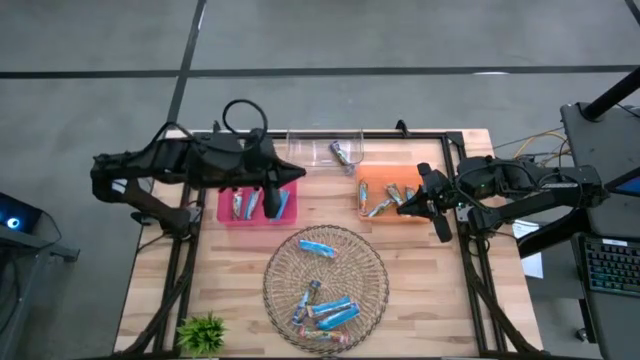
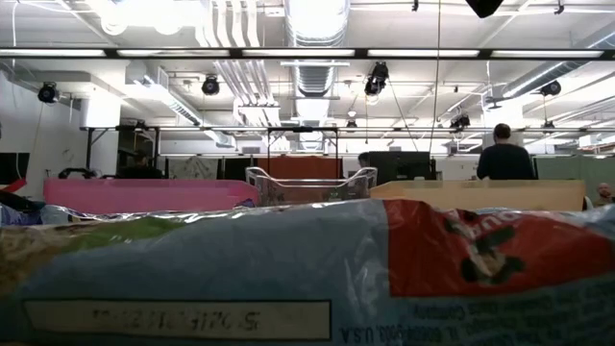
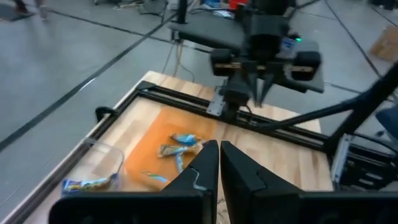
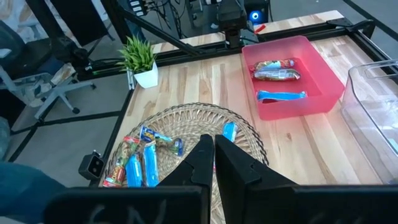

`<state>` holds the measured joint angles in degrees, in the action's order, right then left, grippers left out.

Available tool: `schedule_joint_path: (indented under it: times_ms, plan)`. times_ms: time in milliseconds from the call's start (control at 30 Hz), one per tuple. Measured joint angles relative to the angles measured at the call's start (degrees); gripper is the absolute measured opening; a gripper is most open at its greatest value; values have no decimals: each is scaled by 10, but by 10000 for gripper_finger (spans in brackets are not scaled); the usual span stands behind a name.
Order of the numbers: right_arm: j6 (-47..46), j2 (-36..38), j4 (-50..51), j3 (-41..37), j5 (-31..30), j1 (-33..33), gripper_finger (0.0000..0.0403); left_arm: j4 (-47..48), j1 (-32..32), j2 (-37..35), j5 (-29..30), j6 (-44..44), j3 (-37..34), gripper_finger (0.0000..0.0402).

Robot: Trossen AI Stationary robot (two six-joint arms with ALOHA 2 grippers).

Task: Pick and place Granola Bars by type
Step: Put the blue granola bar into the transparent bin

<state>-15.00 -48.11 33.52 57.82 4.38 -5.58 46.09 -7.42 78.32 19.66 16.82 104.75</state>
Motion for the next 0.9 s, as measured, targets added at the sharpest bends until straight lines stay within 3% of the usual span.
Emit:
schedule_joint_path:
  times_ms: [200, 567, 900]
  plan:
    - [0, 0, -29, 0, 22, 0, 8, 0, -14, 0, 35, -21, 0, 0]
    - [-45, -32, -137, 3, 55, -11, 9, 15, -14, -18, 27, -49, -1, 0]
    - [-20, -119, -116, 104, 57, -49, 9, 40, -14, -35, 19, -53, -1, 0]
